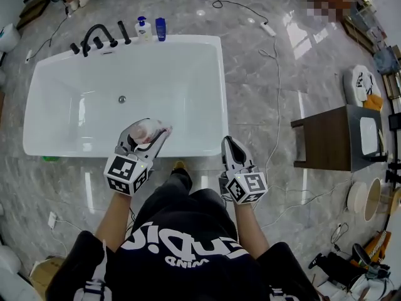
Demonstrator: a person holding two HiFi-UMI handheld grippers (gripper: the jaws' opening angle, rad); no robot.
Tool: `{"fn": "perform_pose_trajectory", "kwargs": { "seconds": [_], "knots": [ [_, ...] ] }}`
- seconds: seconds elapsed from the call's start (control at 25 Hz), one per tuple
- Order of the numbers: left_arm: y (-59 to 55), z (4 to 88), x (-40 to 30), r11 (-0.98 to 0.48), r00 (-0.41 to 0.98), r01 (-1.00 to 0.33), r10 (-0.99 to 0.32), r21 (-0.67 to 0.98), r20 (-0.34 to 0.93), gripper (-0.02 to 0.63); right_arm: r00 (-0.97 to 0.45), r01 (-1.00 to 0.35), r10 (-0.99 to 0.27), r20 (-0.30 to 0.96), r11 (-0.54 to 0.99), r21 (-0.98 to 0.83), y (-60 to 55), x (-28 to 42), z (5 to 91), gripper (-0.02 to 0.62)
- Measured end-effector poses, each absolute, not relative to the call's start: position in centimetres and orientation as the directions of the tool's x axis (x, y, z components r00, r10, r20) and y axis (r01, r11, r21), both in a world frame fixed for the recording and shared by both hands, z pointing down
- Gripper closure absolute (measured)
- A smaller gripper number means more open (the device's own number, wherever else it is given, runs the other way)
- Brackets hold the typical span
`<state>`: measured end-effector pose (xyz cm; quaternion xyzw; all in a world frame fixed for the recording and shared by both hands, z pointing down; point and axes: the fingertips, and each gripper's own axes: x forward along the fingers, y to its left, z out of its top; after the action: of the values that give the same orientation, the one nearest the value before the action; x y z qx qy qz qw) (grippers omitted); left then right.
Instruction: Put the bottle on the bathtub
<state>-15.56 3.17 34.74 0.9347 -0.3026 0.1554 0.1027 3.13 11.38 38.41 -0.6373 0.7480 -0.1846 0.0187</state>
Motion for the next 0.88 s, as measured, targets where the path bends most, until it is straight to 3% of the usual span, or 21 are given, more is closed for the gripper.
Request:
{"fn": "perform_pose_trajectory", "kwargs": {
  "seconds": [0.88],
  "knots": [
    [-14.0, 38.8, -8.5, -0.737, 0.715, -0.667, -0.592, 0.110, 0.372, 0.377, -0.290, -0.934, -0.920, 0.263, 0.212, -0.287, -5.7, 8.6, 43.1, 0.569]
  ]
}}
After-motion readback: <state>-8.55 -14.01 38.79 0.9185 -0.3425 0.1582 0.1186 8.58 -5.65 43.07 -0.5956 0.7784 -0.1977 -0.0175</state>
